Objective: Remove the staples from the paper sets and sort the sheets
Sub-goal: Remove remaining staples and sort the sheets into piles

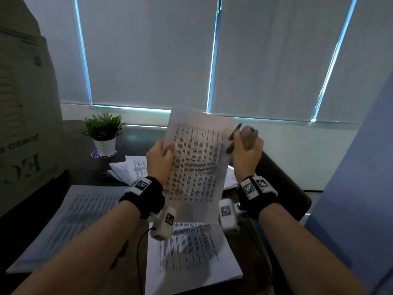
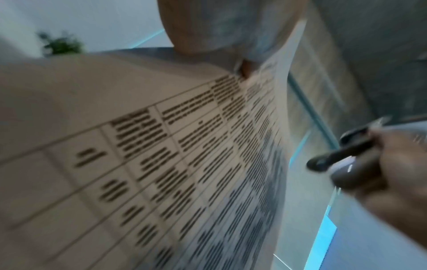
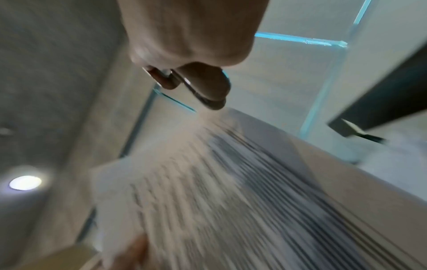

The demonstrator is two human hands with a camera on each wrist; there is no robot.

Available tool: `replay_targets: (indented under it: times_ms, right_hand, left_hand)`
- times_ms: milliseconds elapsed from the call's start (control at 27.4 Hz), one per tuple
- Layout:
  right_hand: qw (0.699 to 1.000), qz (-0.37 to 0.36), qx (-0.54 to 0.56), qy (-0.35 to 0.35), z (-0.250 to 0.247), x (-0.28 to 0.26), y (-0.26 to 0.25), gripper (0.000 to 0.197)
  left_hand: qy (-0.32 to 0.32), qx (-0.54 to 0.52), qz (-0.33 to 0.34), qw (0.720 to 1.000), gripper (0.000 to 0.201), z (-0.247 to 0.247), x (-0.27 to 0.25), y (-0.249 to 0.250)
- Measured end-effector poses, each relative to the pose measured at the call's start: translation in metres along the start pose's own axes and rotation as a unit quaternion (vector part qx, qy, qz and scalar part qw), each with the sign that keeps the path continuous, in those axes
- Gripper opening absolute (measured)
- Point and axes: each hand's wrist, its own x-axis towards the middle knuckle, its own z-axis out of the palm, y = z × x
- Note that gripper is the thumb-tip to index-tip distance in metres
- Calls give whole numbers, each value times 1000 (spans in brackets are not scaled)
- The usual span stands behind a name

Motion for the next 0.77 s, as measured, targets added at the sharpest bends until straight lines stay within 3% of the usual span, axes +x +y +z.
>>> replay_targets:
  times_ms: [73, 146, 219, 475, 621, 768]
  right_hand:
    - [996, -73, 56, 18, 11, 27, -45, 43]
    - [988, -120, 101, -3, 24, 48, -91, 28]
    - [988, -108, 106, -8, 39, 64, -120, 17]
    - [993, -35, 60, -91, 52, 67, -118, 29]
    - [994, -46, 71, -66, 48, 71, -121, 39]
    - [996, -10, 70, -62, 45, 75, -120, 48]
  left_hand:
    - [-43, 35, 38, 998, 19, 4, 11, 16]
    - [-83, 43, 67, 993, 19, 13, 15, 29]
    - [-103, 53, 94, 989, 23, 23, 14, 44]
    - [-150, 65, 131, 978, 19, 51, 10, 76]
    - [-156, 87, 134, 975, 23, 65, 9, 84]
    - [-166, 82, 121, 975, 19, 75, 3, 86]
